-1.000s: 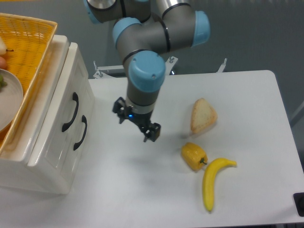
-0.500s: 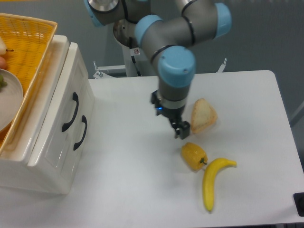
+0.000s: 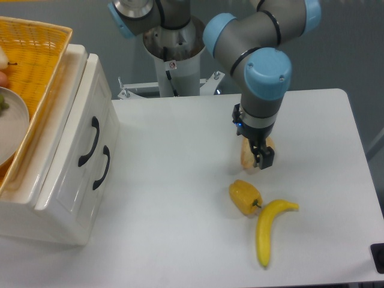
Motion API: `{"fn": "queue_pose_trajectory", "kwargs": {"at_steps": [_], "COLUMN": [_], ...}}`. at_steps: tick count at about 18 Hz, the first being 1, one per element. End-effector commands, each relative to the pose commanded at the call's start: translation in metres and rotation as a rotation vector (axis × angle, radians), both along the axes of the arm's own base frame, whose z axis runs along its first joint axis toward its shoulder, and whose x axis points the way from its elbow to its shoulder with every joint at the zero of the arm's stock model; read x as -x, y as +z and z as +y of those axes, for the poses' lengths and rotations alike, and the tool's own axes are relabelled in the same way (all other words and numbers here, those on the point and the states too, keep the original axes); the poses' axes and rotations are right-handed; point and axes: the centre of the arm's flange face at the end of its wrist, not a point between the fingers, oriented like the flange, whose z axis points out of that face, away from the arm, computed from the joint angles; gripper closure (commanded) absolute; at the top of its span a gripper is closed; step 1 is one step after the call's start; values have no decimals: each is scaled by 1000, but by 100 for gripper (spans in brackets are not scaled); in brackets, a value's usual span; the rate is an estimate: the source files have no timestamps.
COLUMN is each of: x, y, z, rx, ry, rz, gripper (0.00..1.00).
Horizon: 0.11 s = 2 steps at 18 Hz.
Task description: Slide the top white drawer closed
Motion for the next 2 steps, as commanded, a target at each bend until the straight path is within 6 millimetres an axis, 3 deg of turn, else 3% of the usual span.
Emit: {"fn": "queue_pose_trajectory", "kwargs": {"at_steps": [2], "x": [4], "y": [1], "z": [-5], "rx": [-3], "ry": [9], "rz": [-2], "gripper": [0]}}
